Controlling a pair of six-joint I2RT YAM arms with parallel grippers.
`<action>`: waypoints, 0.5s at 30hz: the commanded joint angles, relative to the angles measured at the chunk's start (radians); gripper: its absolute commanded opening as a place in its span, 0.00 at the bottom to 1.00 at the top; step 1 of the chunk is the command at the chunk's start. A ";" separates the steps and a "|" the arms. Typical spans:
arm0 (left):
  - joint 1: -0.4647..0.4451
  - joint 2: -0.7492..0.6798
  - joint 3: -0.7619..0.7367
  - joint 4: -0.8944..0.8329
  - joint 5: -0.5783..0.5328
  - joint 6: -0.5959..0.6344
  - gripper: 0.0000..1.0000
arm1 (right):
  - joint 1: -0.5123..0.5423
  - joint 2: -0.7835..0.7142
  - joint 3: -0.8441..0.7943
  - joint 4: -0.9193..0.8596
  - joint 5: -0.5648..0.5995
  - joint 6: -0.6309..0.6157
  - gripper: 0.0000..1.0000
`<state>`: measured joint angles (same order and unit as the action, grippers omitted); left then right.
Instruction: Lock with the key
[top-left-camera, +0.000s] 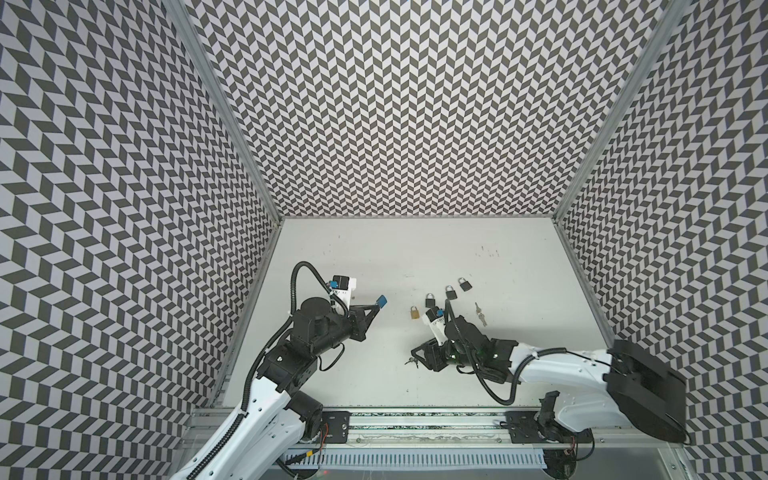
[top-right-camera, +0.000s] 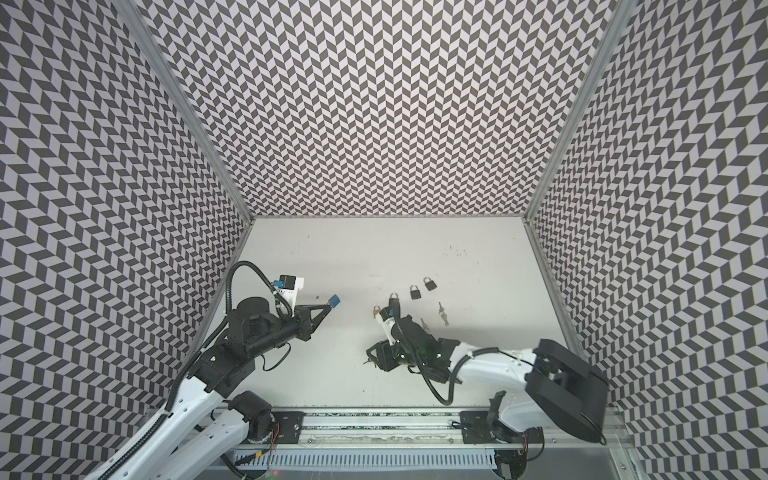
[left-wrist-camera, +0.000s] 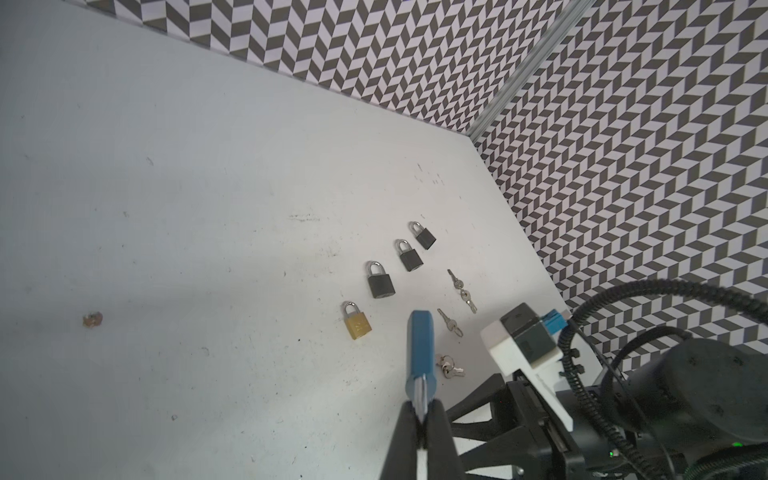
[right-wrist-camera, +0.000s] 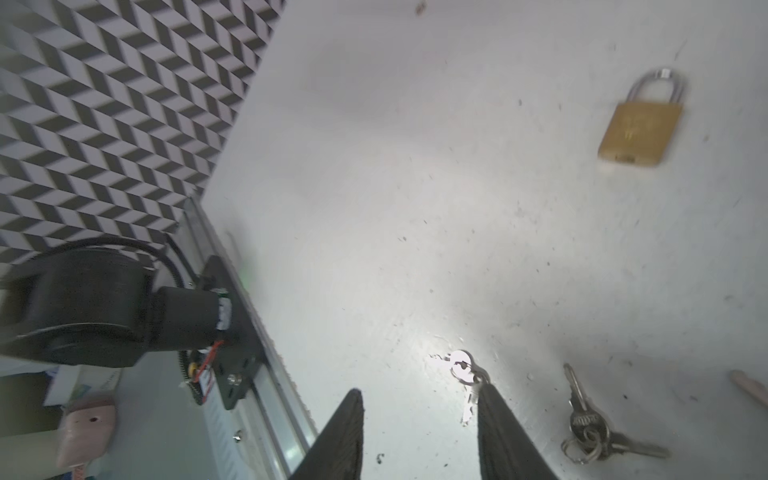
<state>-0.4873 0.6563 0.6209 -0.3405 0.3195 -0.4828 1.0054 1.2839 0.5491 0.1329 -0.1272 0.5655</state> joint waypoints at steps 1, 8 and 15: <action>0.006 0.032 0.117 -0.095 0.067 0.130 0.00 | -0.040 -0.150 0.045 -0.058 0.031 -0.116 0.45; 0.000 0.160 0.295 -0.171 0.418 0.318 0.00 | -0.127 -0.367 0.219 -0.195 -0.212 -0.290 0.57; -0.123 0.225 0.407 -0.270 0.409 0.464 0.00 | -0.136 -0.324 0.440 -0.462 -0.461 -0.447 0.73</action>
<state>-0.5507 0.8608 0.9710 -0.5346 0.6876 -0.1345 0.8726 0.9363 0.9325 -0.1757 -0.4473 0.2260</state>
